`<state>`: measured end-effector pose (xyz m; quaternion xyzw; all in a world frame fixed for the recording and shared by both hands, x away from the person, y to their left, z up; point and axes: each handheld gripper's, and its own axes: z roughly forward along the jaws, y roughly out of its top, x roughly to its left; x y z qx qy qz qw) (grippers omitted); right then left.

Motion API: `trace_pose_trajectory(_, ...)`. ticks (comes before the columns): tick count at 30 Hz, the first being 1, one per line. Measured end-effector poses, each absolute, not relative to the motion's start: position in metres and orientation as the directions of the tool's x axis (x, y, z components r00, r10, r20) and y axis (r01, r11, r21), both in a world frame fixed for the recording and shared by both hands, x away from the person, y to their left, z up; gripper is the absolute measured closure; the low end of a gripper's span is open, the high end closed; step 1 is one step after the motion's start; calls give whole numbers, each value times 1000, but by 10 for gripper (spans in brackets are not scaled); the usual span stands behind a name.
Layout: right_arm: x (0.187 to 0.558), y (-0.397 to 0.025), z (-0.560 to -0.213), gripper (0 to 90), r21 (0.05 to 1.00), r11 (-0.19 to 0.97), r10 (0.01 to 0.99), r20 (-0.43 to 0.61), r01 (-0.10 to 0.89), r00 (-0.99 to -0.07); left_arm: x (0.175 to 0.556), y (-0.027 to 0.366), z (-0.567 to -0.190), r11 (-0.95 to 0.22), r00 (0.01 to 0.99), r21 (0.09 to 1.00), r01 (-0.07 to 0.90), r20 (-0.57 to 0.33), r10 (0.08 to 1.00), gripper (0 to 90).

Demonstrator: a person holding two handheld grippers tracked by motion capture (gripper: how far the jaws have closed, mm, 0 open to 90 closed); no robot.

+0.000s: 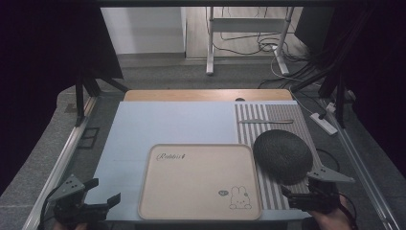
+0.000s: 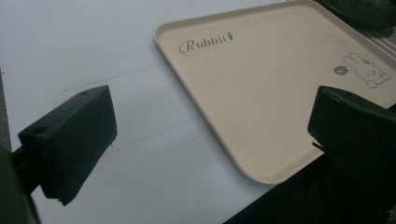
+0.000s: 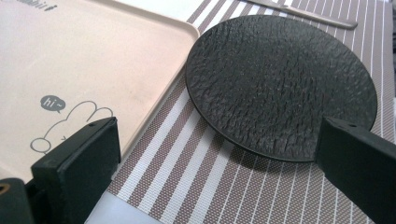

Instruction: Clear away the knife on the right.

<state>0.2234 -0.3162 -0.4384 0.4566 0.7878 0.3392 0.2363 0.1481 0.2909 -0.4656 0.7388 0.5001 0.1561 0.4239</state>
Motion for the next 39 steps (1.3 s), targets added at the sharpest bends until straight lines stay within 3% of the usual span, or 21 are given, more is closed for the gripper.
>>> trace_pose_trajectory(39,240,-306,-438,8,714,410,840,-53,568,-540,148,290,-466,-147,441,775,614,-183,879,16)
